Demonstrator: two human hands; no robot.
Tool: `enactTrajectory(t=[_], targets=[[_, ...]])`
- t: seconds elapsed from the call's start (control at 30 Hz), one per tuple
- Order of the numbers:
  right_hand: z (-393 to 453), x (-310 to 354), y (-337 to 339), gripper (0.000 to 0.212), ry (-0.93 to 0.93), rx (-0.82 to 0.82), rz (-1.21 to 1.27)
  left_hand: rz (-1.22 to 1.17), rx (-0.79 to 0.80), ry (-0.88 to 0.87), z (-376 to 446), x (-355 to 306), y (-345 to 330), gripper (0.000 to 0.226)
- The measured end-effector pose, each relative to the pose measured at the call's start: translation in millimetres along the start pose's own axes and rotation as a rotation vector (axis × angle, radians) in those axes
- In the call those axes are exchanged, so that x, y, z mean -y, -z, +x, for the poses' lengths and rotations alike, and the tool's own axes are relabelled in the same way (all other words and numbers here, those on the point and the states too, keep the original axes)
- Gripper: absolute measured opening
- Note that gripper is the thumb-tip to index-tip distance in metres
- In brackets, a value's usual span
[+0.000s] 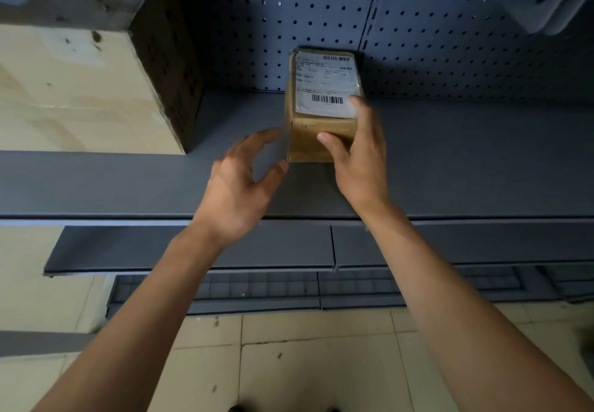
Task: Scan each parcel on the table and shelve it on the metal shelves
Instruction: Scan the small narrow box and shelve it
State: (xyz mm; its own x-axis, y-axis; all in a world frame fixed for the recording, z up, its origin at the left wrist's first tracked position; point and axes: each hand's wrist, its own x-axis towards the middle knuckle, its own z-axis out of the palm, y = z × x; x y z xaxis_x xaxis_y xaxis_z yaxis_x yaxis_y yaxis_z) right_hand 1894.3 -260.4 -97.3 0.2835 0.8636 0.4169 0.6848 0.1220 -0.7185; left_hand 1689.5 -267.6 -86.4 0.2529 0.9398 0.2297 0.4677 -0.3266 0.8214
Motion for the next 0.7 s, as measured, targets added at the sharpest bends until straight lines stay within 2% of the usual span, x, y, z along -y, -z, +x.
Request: enactTrajectory(t=[0.33,0.57,0.7], targets=[[10.5,-11.8,-7.1,0.067,0.03,-0.016,0.026,-0.006,-0.012,-0.009,6.9,6.9,-1.3,0.046],[3.5,-14.4,2.6,0.091,0.001,0.048,0.021,0.017,-0.01,0.009,3.7,4.0,-3.0,0.046],[-11.6,-8.9,16.8,0.084,-0.009,0.088,-0.011,0.018,0.005,0.039,-3.0,-5.2,-1.8,0.047]])
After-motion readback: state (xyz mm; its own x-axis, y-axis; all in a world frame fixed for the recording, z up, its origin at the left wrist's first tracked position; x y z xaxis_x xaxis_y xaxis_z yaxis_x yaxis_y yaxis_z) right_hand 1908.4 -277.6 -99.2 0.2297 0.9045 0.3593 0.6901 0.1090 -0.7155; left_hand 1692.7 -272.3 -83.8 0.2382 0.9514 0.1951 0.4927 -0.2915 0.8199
